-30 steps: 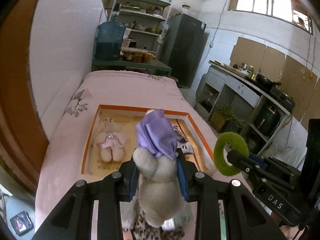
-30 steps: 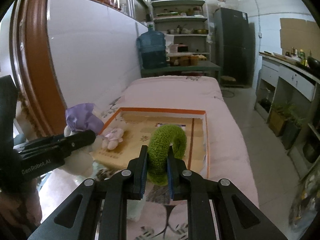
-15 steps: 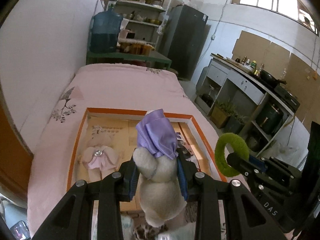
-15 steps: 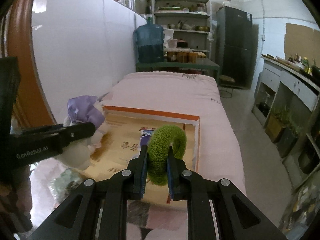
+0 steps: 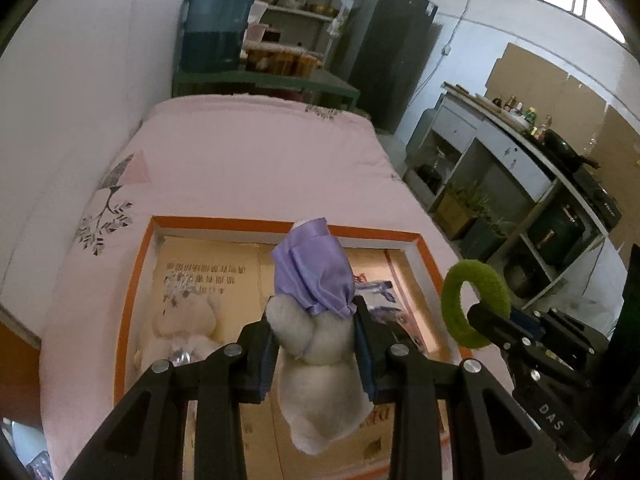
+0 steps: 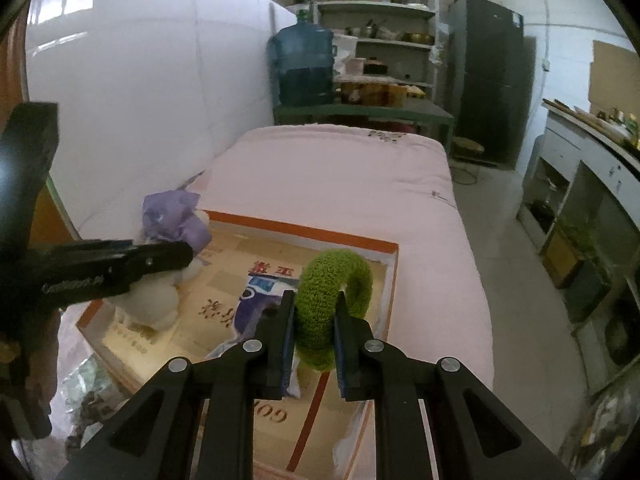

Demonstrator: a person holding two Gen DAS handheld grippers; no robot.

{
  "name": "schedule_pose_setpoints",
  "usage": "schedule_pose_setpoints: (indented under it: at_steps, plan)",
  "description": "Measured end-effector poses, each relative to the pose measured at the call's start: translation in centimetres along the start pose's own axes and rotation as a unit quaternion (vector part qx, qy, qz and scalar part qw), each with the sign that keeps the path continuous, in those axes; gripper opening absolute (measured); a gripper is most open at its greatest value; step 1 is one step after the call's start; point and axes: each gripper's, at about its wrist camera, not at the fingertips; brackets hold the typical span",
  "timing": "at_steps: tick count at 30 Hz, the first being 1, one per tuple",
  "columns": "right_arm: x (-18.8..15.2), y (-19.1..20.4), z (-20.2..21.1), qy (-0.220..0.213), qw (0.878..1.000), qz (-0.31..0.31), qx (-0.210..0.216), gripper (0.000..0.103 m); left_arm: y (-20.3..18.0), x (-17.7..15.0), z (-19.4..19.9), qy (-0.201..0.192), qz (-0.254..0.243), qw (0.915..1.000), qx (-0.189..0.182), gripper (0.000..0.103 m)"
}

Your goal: Organize soft objects

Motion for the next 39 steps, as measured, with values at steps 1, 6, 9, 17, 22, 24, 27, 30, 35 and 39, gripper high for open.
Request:
schedule_pose_setpoints:
  at_steps: [1, 6, 9, 17, 22, 24, 27, 30, 35, 39]
  plan:
    - [0.1, -0.1, -0.4, 0.001, 1.000, 0.003, 0.002, 0.017, 0.1, 0.3, -0.5, 0.004, 0.002, 1.0000, 0.003, 0.034]
    - [0.4, -0.4, -2.2, 0.010, 1.000, 0.011, 0.005, 0.017, 0.9, 1.0, -2.8, 0.022, 0.014, 0.9996, 0.013, 0.034]
    - [0.5, -0.6, -3.2, 0.016, 1.000, 0.007, 0.009, 0.017, 1.1, 0.9, -4.1, 0.032, 0.019, 0.9992, 0.013, 0.034]
    - [0.1, -1.3, -5.1, 0.032, 0.999, -0.001, 0.008, 0.017, 1.8, 0.5, -5.9, 0.041, 0.025, 0.9986, 0.024, 0.034]
    - [-0.1, -1.9, -5.7, 0.037, 0.999, -0.007, 0.005, 0.017, 2.0, 0.5, -6.1, 0.040, 0.028, 0.9986, 0.022, 0.034]
    - [0.0, -2.1, -6.1, 0.040, 0.999, -0.009, 0.004, 0.017, 2.1, 0.5, -6.1, 0.040, 0.028, 0.9986, 0.021, 0.034]
    - [-0.1, -2.3, -6.6, 0.043, 0.999, -0.011, 0.002, 0.017, 2.2, 0.4, -6.3, 0.041, 0.027, 0.9985, 0.022, 0.034]
    - [-0.3, -2.5, -7.0, 0.048, 0.999, -0.012, 0.001, 0.017, 2.3, 0.3, -6.7, 0.045, 0.026, 0.9984, 0.024, 0.034]
    - [-0.6, -2.7, -7.7, 0.055, 0.998, -0.017, 0.003, 0.017, 2.3, 0.2, -7.1, 0.048, 0.029, 0.9982, 0.023, 0.034]
    - [-1.0, -2.6, -8.1, 0.060, 0.998, -0.016, 0.005, 0.018, 2.4, -0.1, -7.6, 0.057, 0.033, 0.9977, 0.017, 0.035]
Point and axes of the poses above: each gripper's, at about its wrist camera, not at the fingertips, and z roughly against the way its jaws point, y to its left, x to its top, and after that the axes turned 11 degrees about -y, right-handed
